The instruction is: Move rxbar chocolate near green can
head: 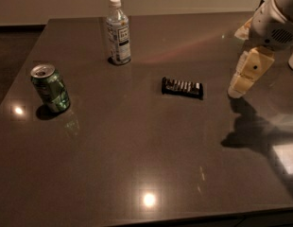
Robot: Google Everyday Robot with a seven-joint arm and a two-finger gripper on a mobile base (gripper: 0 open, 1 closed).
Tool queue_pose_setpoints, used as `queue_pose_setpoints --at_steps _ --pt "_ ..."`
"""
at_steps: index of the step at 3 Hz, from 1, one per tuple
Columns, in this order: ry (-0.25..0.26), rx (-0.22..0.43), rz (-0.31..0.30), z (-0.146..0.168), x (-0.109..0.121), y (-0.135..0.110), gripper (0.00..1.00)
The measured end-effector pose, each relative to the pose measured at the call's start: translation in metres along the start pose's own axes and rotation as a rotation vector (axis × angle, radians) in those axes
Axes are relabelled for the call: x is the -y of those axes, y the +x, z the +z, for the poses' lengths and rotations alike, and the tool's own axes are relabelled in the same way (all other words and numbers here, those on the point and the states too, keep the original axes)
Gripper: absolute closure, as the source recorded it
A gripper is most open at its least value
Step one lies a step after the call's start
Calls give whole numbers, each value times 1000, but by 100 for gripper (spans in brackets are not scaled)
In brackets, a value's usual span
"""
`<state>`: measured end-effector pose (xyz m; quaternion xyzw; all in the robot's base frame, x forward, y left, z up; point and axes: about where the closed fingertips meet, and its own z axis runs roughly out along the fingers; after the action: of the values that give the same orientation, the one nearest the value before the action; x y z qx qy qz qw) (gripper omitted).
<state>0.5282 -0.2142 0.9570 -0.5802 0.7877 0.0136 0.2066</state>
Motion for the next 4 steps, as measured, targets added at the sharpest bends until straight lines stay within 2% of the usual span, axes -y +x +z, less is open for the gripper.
queue_pose_setpoints --at_steps 2,3,4 --pt "-64 11 21 60 35 -11 0" --pt "-80 15 44 85 38 -14 0" --pt "-106 24 44 115 37 -31 0"
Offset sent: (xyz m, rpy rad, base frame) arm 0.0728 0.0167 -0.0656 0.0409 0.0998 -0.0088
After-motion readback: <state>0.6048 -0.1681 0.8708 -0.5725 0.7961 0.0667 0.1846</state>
